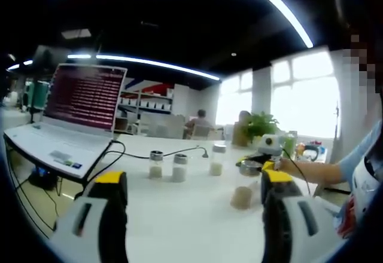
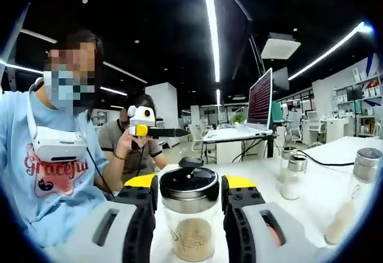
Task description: Rotate the seasoning bottle until the label or dispensing opening points toward the visible target arrow and the bottle remains upright within the marked orientation range
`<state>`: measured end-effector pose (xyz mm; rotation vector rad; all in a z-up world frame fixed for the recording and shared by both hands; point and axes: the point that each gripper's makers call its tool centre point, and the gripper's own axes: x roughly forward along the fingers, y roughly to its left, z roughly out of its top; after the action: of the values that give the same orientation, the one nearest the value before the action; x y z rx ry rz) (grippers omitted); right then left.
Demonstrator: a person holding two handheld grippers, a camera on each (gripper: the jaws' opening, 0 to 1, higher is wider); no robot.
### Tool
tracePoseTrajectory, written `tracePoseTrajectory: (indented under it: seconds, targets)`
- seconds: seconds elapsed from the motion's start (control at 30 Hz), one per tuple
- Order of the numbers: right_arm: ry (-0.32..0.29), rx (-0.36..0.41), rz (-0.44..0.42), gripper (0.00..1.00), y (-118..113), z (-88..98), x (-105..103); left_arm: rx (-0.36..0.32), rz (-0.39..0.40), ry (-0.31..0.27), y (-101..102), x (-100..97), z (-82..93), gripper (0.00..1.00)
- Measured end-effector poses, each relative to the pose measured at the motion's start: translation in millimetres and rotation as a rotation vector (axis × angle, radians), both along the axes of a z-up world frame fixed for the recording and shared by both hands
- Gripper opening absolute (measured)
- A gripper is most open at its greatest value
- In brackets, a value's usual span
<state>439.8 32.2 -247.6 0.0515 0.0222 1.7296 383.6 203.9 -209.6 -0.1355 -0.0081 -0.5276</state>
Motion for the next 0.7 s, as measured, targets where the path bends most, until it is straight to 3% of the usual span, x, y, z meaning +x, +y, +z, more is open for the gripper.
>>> tracePoseTrajectory:
  seconds: [0.7]
  targets:
    - [-0.05, -0.037, -0.029, 0.39, 0.8, -1.8, 1.2, -0.014, -0.021, -0.007, -2.6, -1.7, 4.8, 0.98]
